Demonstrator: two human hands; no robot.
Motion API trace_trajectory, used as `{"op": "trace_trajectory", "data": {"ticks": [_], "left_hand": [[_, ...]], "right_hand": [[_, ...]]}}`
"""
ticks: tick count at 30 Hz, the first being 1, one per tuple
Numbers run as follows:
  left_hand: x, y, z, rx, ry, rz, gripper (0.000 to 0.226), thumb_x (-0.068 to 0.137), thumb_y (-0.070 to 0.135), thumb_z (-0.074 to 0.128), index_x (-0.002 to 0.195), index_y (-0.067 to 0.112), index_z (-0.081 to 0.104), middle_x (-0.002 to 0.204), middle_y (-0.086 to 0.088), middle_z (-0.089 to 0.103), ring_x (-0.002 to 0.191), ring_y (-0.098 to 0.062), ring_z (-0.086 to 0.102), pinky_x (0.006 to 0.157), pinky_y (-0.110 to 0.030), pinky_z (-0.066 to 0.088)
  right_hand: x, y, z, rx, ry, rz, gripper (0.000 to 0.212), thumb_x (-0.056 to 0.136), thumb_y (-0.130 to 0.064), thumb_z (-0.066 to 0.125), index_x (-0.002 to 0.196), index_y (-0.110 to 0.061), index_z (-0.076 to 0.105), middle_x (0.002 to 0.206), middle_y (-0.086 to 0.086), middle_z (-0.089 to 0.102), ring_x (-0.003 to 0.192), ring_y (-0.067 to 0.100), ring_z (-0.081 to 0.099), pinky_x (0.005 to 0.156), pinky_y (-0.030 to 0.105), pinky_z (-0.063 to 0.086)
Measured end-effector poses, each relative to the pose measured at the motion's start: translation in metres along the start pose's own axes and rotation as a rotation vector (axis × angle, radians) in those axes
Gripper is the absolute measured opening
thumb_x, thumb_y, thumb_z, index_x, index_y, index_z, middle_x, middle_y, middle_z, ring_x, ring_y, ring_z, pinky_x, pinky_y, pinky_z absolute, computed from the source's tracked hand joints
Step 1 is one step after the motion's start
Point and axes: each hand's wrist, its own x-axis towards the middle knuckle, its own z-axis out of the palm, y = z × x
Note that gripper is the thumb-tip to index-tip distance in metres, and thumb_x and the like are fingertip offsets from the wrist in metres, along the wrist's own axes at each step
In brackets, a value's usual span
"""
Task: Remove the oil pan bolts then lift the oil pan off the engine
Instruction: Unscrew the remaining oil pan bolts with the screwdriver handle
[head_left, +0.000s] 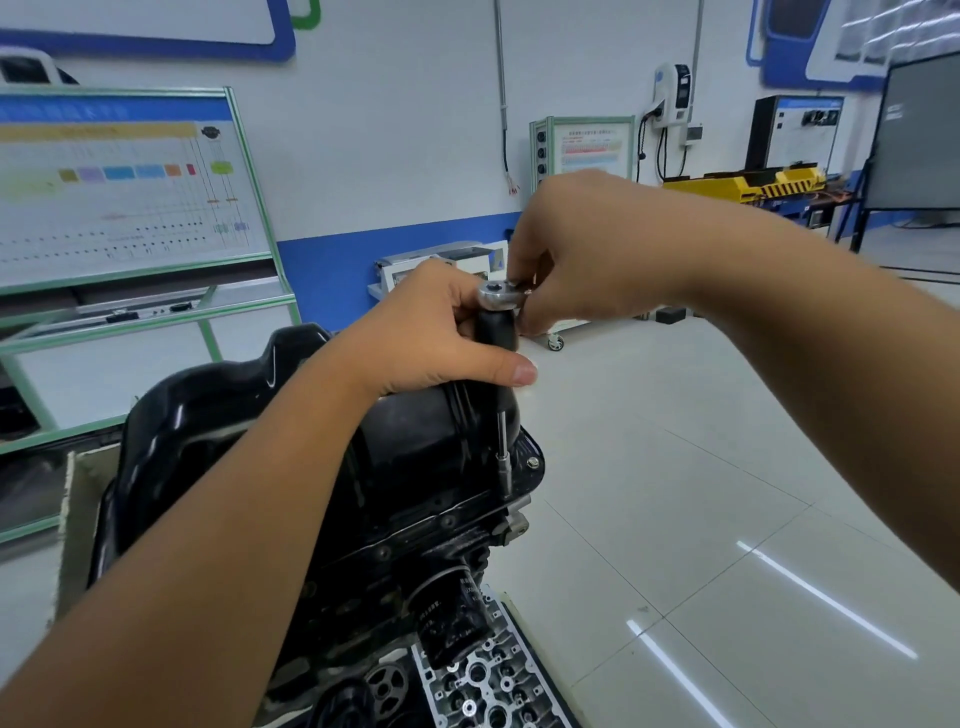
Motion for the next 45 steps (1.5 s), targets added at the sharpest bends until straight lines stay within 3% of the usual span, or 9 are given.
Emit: {"op": "trace_trajectory", "data": {"ticks": [6, 14, 17, 21, 25, 30, 35, 42, 45], "left_hand": [[0.002, -0.004, 0.003, 0.043, 0.069, -0.042, 0.046, 0.058, 0.049, 0.092, 0.088, 0.016, 0.080, 0.073, -0.004, 0.074, 0.066, -0.014, 0.063, 0.065, -0.034, 0.055], [0.002, -0.007, 0.005, 0.007, 0.057, -0.025, 0.026, 0.068, 0.041, 0.089, 0.090, 0.029, 0.081, 0.057, 0.013, 0.056, 0.053, -0.003, 0.042, 0.058, -0.018, 0.041], [0.002, -0.006, 0.002, 0.038, 0.037, -0.032, 0.041, 0.064, 0.045, 0.089, 0.090, 0.014, 0.079, 0.062, -0.011, 0.057, 0.057, -0.009, 0.046, 0.059, -0.022, 0.040], [0.002, -0.009, 0.000, 0.037, 0.035, -0.038, 0.052, 0.063, 0.048, 0.088, 0.095, 0.008, 0.078, 0.055, -0.001, 0.042, 0.053, -0.008, 0.036, 0.055, -0.019, 0.034], [0.001, -0.005, 0.003, -0.004, 0.023, -0.012, 0.025, 0.067, 0.041, 0.090, 0.089, 0.033, 0.081, 0.060, 0.001, 0.059, 0.057, -0.010, 0.046, 0.060, -0.025, 0.041], [0.000, -0.005, 0.000, 0.028, 0.021, -0.007, 0.037, 0.063, 0.044, 0.090, 0.079, 0.014, 0.076, 0.074, -0.025, 0.065, 0.064, -0.018, 0.057, 0.064, -0.033, 0.047], [0.000, -0.006, 0.004, -0.018, 0.045, 0.005, 0.024, 0.062, 0.044, 0.091, 0.081, 0.033, 0.081, 0.072, 0.002, 0.075, 0.067, -0.005, 0.064, 0.066, -0.023, 0.052], [-0.001, -0.005, 0.002, 0.010, 0.042, -0.007, 0.037, 0.064, 0.046, 0.090, 0.084, 0.018, 0.079, 0.078, -0.024, 0.070, 0.067, -0.025, 0.059, 0.065, -0.044, 0.050], [-0.001, -0.005, 0.004, 0.003, 0.068, -0.008, 0.028, 0.061, 0.050, 0.090, 0.080, 0.031, 0.081, 0.071, -0.003, 0.073, 0.065, -0.013, 0.058, 0.064, -0.033, 0.048]], "right_hand": [[-0.008, 0.010, -0.004, 0.222, -0.072, 0.015, 0.020, 0.076, -0.031, 0.085, 0.072, -0.013, 0.076, 0.062, -0.004, 0.073, 0.055, 0.007, 0.067, 0.056, 0.023, 0.053], [-0.012, 0.018, 0.000, 0.260, -0.083, 0.003, 0.019, 0.080, -0.028, 0.083, 0.078, -0.009, 0.078, 0.065, -0.001, 0.075, 0.061, 0.013, 0.073, 0.061, 0.029, 0.061], [-0.010, 0.021, 0.003, 0.256, -0.043, 0.013, 0.011, 0.083, -0.023, 0.081, 0.082, -0.012, 0.078, 0.070, 0.001, 0.074, 0.061, 0.005, 0.069, 0.056, 0.024, 0.055], [-0.007, 0.016, 0.012, 0.099, 0.068, 0.022, 0.007, 0.083, -0.025, 0.077, 0.081, -0.018, 0.078, 0.071, 0.000, 0.073, 0.067, 0.014, 0.066, 0.061, 0.032, 0.055], [-0.012, 0.013, 0.000, 0.265, -0.110, 0.038, 0.020, 0.074, -0.034, 0.085, 0.077, -0.015, 0.079, 0.067, -0.004, 0.074, 0.060, 0.007, 0.066, 0.058, 0.027, 0.047], [-0.006, 0.009, 0.010, 0.085, 0.088, 0.014, 0.005, 0.083, -0.016, 0.073, 0.084, -0.019, 0.077, 0.077, 0.003, 0.072, 0.074, 0.021, 0.067, 0.065, 0.034, 0.054], [-0.011, 0.004, 0.000, 0.166, -0.019, 0.031, 0.021, 0.067, -0.038, 0.083, 0.066, -0.018, 0.076, 0.058, -0.004, 0.067, 0.052, 0.006, 0.056, 0.044, 0.021, 0.040], [-0.006, 0.001, 0.009, 0.044, 0.084, 0.024, 0.013, 0.079, -0.018, 0.069, 0.077, -0.007, 0.075, 0.070, 0.017, 0.067, 0.057, 0.025, 0.052, 0.053, 0.037, 0.047], [-0.011, -0.002, 0.002, 0.173, -0.016, 0.037, 0.026, 0.069, -0.035, 0.083, 0.062, -0.012, 0.073, 0.048, 0.001, 0.057, 0.045, 0.012, 0.044, 0.041, 0.027, 0.036]]}}
